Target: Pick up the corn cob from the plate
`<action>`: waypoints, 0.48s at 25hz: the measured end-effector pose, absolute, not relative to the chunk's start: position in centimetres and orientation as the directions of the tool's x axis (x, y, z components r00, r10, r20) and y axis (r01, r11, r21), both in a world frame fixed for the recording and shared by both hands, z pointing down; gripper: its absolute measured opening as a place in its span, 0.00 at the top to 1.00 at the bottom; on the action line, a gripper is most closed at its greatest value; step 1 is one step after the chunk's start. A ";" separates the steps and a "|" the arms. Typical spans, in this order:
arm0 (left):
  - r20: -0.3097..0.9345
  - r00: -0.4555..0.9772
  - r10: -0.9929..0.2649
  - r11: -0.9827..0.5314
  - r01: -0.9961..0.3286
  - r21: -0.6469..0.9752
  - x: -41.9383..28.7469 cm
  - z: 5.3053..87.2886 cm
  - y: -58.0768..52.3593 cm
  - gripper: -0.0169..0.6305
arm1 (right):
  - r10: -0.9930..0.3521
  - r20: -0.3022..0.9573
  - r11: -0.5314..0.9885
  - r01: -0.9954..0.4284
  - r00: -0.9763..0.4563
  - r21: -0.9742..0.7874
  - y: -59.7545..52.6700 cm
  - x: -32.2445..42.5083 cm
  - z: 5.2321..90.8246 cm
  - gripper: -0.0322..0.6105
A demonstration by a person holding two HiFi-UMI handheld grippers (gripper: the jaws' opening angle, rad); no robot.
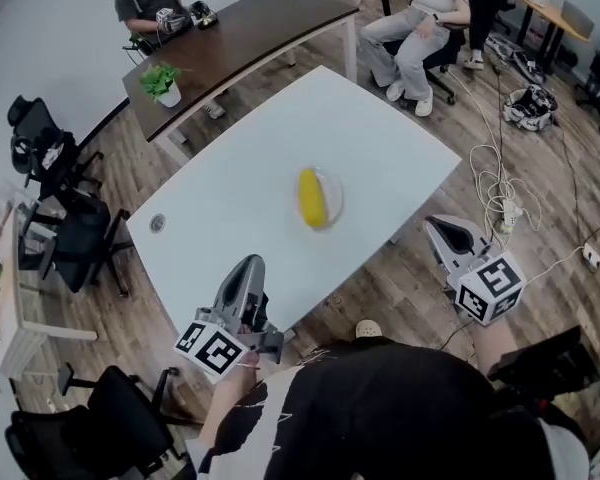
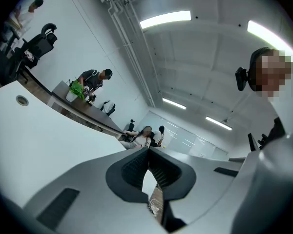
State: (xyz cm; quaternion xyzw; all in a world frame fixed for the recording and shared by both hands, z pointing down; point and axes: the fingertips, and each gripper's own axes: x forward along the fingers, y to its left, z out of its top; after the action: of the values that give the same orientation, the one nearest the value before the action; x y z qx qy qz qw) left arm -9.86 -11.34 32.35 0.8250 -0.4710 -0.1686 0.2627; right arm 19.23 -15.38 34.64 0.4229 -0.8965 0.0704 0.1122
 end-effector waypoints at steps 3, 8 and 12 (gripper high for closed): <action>-0.011 0.459 -0.888 -0.378 -0.718 0.584 -9.9 33.2 -13.1 0.95 | -0.709 0.278 0.664 -0.746 -0.648 -0.043 -18.2 18.8 35.8 0.93; 0.012 0.419 -0.908 -0.321 -0.714 0.622 -9.8 34.7 -14.5 0.95 | -0.652 0.283 0.715 -0.695 -0.703 -0.080 -21.7 17.6 37.1 0.93; 0.039 0.370 -0.928 -0.267 -0.735 0.623 -9.9 35.9 -14.9 0.95 | -0.588 0.255 0.747 -0.637 -0.767 -0.193 -23.5 16.5 38.3 0.93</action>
State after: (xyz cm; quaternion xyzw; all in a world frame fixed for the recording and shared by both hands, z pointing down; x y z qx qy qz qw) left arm -9.87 -14.91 35.89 0.7774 -0.5350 -0.1702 0.2836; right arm 16.51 -23.54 38.30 0.3292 -0.9302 0.1352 0.0893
